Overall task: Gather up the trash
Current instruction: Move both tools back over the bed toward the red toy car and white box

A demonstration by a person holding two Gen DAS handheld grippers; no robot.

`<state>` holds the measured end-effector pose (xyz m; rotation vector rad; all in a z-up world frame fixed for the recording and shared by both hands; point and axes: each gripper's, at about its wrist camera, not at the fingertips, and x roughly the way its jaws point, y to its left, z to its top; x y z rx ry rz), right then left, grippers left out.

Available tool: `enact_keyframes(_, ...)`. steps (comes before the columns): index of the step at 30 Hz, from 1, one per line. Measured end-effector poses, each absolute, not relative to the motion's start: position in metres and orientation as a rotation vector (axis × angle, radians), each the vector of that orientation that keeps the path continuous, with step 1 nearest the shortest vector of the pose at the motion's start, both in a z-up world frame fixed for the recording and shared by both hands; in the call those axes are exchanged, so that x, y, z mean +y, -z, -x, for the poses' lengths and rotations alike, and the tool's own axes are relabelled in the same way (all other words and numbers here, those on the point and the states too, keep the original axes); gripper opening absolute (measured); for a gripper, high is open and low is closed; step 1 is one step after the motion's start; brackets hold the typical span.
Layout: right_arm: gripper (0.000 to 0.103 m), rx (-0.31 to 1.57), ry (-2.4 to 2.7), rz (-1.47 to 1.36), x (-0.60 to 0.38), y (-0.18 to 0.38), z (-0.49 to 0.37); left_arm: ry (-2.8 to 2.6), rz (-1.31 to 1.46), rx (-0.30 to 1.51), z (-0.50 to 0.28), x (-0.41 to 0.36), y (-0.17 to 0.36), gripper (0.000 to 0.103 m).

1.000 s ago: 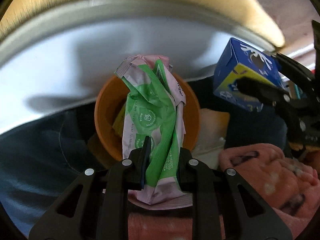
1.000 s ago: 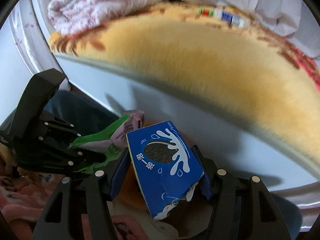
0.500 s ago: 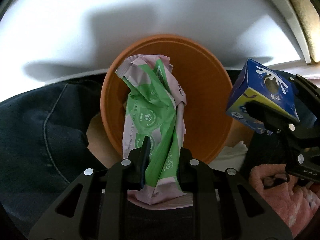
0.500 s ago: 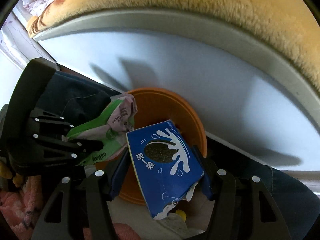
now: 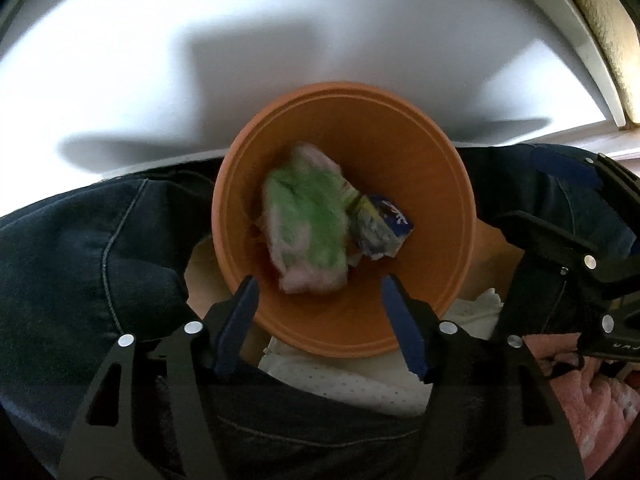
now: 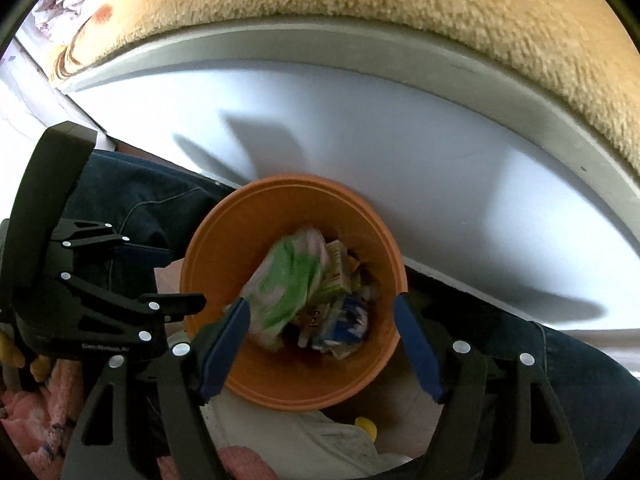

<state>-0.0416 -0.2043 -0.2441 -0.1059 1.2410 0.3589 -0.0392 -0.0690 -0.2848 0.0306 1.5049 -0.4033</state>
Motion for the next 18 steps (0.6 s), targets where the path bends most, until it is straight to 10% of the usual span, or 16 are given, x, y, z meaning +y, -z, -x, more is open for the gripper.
enact_keyframes(18, 0.079, 1.051, -0.389, -0.043, -0.238, 0.164, 0.057, 0.592, -0.085, 1.206, 0.054, -0.075, 0.195, 0.083)
